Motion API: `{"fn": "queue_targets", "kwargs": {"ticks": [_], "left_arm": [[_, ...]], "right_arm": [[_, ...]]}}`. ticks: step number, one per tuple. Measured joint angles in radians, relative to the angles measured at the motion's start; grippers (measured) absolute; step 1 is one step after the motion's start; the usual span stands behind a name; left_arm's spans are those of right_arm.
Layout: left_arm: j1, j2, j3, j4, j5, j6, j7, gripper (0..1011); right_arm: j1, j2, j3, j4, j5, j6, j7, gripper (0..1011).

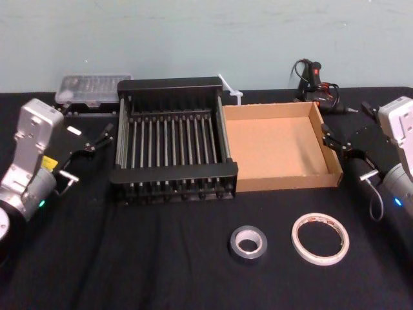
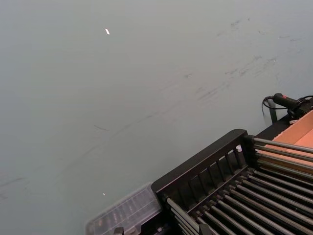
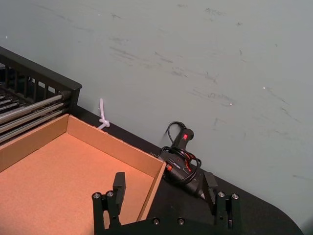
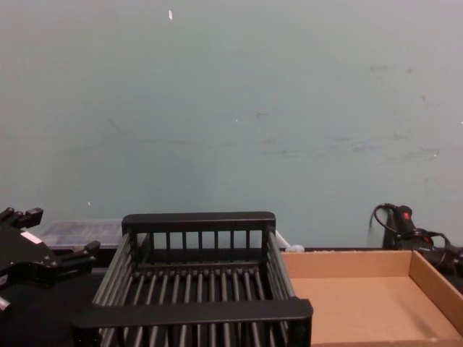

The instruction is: Pick up the white tape and place it into the black box , Pick up the silver tape and place it into the brown box.

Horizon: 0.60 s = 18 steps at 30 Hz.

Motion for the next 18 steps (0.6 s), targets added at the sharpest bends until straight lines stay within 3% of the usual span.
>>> {"fn": "queue_targets", "kwargs": {"ticks": [18], "left_arm": [[0.000,0.000,0.000,0.000,0.000,0.000,0.000,1001]], "right_arm": [[0.000,0.000,0.000,0.000,0.000,0.000,0.000,1002]]}}
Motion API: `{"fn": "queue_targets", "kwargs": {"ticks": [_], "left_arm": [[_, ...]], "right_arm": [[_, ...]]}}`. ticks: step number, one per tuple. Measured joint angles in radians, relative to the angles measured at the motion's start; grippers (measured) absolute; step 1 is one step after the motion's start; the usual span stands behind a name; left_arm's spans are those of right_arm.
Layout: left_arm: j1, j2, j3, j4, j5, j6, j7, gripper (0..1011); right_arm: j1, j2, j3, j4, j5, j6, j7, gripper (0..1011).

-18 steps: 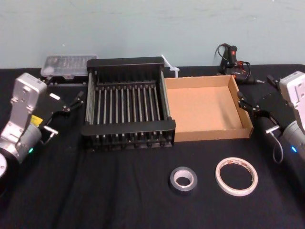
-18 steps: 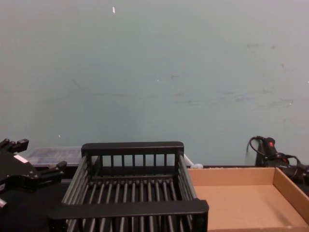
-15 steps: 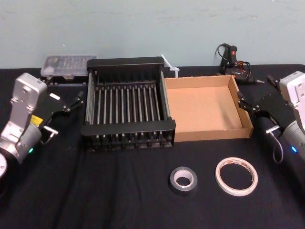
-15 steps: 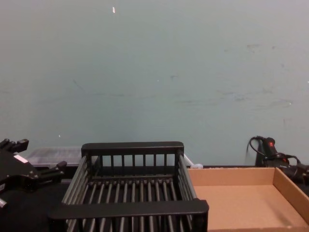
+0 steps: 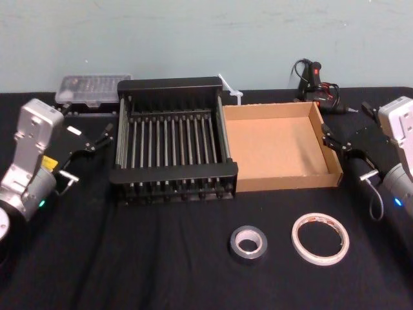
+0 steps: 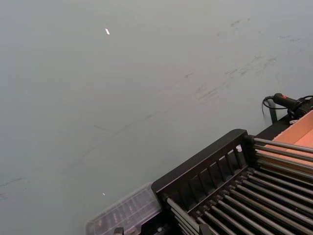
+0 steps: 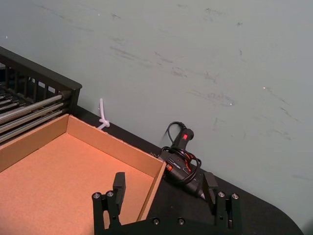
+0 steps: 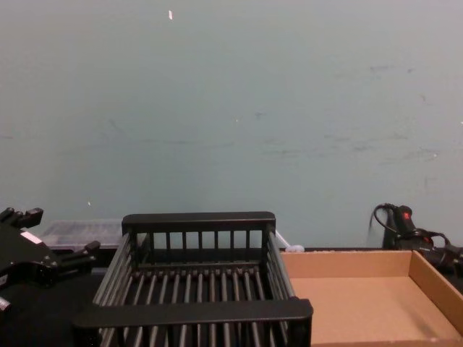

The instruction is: Pick up the white tape and place it into the black box , Pick up the silver tape and place it into the brown box.

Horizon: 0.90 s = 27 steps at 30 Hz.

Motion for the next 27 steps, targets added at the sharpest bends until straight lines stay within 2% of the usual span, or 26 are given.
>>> {"fn": "queue_targets", "kwargs": {"ticks": [22,26,27], "left_arm": [[0.000,0.000,0.000,0.000,0.000,0.000,0.000,1001],[0.000,0.000,0.000,0.000,0.000,0.000,0.000,1001],[0.000,0.000,0.000,0.000,0.000,0.000,0.000,1001]], "right_arm": [[0.000,0.000,0.000,0.000,0.000,0.000,0.001,1002],[-0.003,-0.003,0.013,-0.011,0.009,0.025,0.013,1002],[-0.007,-0.003,0.020,-0.022,0.019,0.051,0.022,1002]]}}
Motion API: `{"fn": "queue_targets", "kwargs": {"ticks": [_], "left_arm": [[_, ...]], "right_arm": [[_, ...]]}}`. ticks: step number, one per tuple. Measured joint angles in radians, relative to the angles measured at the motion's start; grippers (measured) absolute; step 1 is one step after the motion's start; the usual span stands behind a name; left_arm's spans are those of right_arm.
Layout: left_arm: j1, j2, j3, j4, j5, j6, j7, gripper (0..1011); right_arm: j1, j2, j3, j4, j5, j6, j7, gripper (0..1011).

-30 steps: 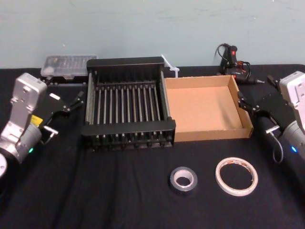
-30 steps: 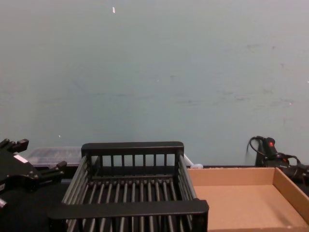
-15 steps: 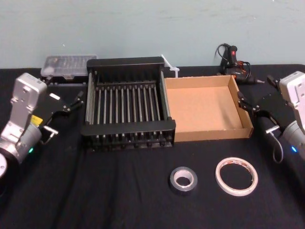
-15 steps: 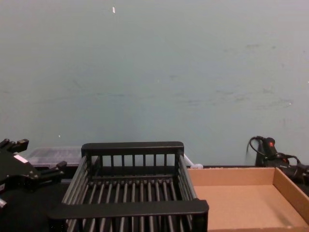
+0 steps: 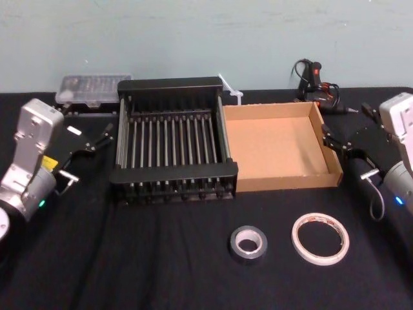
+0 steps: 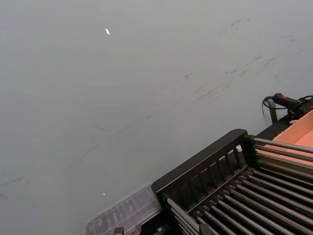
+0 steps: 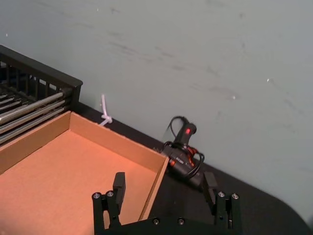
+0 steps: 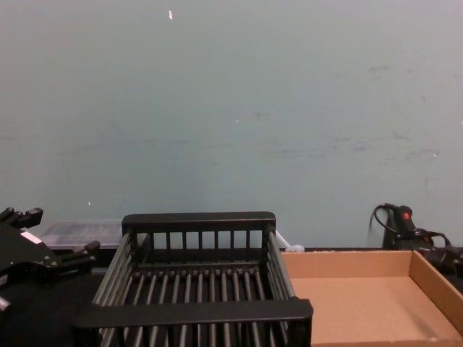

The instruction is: Pick up the white tape and place it into the black box , Pick up the silver tape and place it into the brown box.

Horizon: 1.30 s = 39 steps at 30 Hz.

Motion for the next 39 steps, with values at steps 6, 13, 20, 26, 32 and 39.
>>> {"fn": "queue_targets", "kwargs": {"ticks": [6,13,20,26,32,39], "left_arm": [[0.000,0.000,0.000,0.000,0.000,0.000,0.000,1001],[0.000,0.000,0.000,0.000,0.000,0.000,0.000,1001],[0.000,0.000,0.000,0.000,0.000,0.000,0.000,1001],[0.000,0.000,0.000,0.000,0.000,0.000,0.000,1001],[0.000,0.000,0.000,0.000,0.000,0.000,0.000,1001],[0.000,0.000,0.000,0.000,0.000,0.000,0.000,1001]], "right_arm": [[-0.030,0.012,0.036,-0.066,0.048,0.094,0.033,1002],[-0.093,0.041,0.092,-0.166,0.100,0.168,0.058,1002],[-0.194,0.081,0.158,-0.285,0.153,0.237,0.085,1002],[-0.271,0.107,0.202,-0.358,0.180,0.268,0.102,1002],[-0.344,0.134,0.239,-0.411,0.207,0.292,0.141,1002],[-0.383,0.147,0.243,-0.424,0.214,0.327,0.192,1002]]}}
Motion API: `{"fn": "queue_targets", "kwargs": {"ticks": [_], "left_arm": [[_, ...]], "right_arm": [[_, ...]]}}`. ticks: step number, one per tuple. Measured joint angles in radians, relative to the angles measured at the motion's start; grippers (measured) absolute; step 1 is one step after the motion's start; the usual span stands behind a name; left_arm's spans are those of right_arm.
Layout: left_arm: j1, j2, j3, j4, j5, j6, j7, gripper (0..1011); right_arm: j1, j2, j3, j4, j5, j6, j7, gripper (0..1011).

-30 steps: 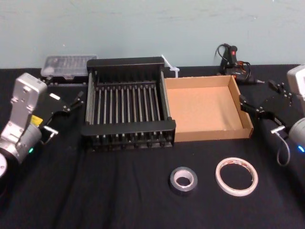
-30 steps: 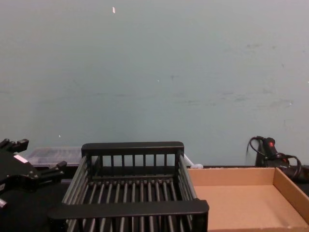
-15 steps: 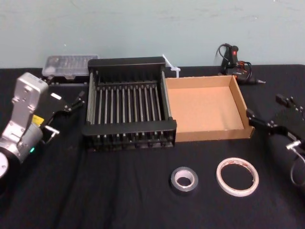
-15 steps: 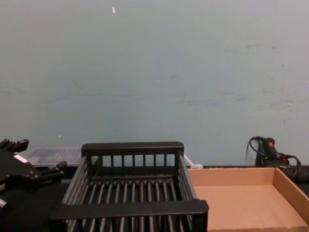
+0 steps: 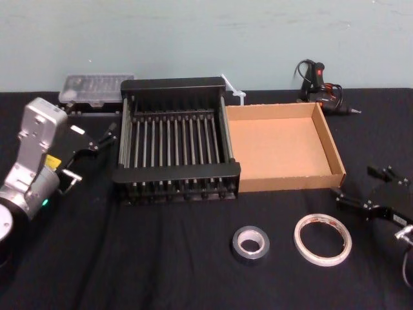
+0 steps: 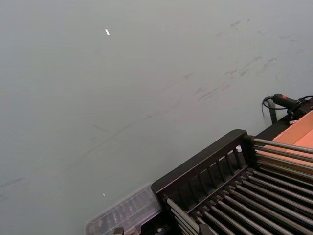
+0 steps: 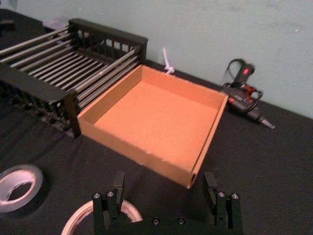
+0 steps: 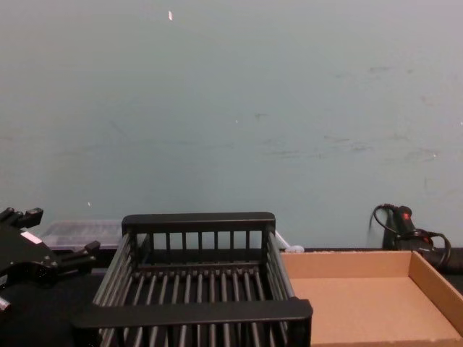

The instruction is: Pick up the white tape and place it into the black box , Pick up the silver tape and place it into the brown box.

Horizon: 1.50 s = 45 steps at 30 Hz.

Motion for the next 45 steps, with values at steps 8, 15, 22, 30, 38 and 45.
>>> {"fn": "queue_targets", "kwargs": {"ticks": [8,15,22,30,38,45], "left_arm": [[0.000,0.000,0.000,0.000,0.000,0.000,0.000,1001],[0.000,0.000,0.000,0.000,0.000,0.000,0.000,1001],[0.000,0.000,0.000,0.000,0.000,0.000,0.000,1001],[0.000,0.000,0.000,0.000,0.000,0.000,0.000,1001],[0.000,0.000,0.000,0.000,0.000,0.000,0.000,1001],[0.000,0.000,0.000,0.000,0.000,0.000,0.000,1001]], "right_arm": [[-0.004,-0.014,-0.010,0.014,-0.006,0.040,0.026,1003],[0.006,-0.030,-0.020,0.036,-0.019,0.071,0.047,1002],[0.018,-0.049,-0.026,0.061,-0.034,0.093,0.061,1002],[0.029,-0.073,-0.027,0.086,-0.056,0.110,0.069,1002],[0.033,-0.087,-0.023,0.102,-0.076,0.120,0.081,1002],[0.037,-0.098,-0.021,0.111,-0.092,0.126,0.098,1002]]}}
